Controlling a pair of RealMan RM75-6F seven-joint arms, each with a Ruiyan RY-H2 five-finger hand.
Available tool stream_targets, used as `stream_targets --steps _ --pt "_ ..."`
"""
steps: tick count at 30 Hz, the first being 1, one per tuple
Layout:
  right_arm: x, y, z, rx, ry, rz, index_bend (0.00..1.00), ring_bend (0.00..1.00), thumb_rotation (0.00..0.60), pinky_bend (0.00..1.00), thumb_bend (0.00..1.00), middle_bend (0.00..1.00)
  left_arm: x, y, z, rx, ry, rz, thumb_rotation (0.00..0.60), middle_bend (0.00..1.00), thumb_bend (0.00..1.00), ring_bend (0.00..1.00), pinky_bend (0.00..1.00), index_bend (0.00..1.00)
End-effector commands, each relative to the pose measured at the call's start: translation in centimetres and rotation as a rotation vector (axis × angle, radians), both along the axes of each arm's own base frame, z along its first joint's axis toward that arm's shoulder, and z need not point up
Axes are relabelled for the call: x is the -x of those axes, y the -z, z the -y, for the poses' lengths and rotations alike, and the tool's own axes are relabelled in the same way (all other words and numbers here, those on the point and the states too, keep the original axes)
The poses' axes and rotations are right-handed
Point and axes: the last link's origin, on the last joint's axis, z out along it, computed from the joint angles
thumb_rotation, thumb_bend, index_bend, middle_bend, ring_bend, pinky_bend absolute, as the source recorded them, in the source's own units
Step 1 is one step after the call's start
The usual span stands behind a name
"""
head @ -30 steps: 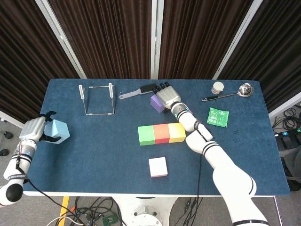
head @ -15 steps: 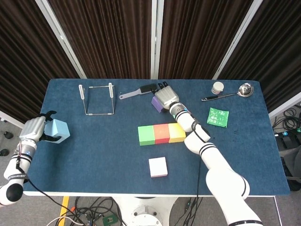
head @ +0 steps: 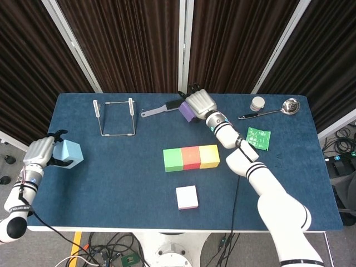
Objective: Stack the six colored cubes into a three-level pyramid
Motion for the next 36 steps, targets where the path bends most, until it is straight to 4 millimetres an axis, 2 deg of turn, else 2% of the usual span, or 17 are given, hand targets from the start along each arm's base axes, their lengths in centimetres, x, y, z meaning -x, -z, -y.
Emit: stream_targets --steps 1,4,8,13,17,26,36 --pt "-0.7 -5.6 -1.0 0.014 -0.062 0.038 0.00 0.01 0.600 0.00 0.23 0.44 -0.7 -0.3 0.1 -0.005 0.022 -0.009 0.600 0.46 0.21 0.12 0.21 0.14" --pt "-1.1 -8.8 -3.7 -0.024 -0.053 0.041 0.00 0.03 0.600 0.00 0.22 0.46 -1.3 -0.3 0.3 -0.006 0.038 -0.018 0.600 0.46 0.21 0.12 0.21 0.14" --pt "-1.7 -11.7 -7.7 -0.009 -0.039 0.029 0.00 0.03 0.600 0.00 0.21 0.46 -1.9 -0.3 0.7 -0.014 0.044 -0.017 0.600 0.46 0.21 0.12 0.21 0.14" --pt "-2.4 -13.3 -11.9 0.050 0.052 -0.008 0.00 0.04 0.600 0.00 0.21 0.47 -2.5 -0.4 1.4 -0.024 0.051 -0.015 0.600 0.46 0.21 0.12 0.21 0.14" --pt "-2.7 -13.6 -13.9 0.058 0.105 -0.027 0.00 0.04 0.600 0.00 0.21 0.47 -2.8 -0.5 1.7 -0.032 0.057 -0.016 0.600 0.46 0.21 0.12 0.21 0.14" --pt "-2.1 -13.6 -16.2 0.059 0.187 -0.076 0.00 0.05 0.600 0.00 0.16 0.50 -3.0 -0.3 1.7 -0.019 0.061 -0.024 0.600 0.46 0.21 0.12 0.21 0.14" --pt "-1.2 -11.3 -15.6 0.020 0.282 -0.046 0.00 0.09 0.600 0.00 0.13 0.52 -2.3 0.0 2.0 -0.005 0.049 -0.037 0.600 0.46 0.21 0.12 0.21 0.14"
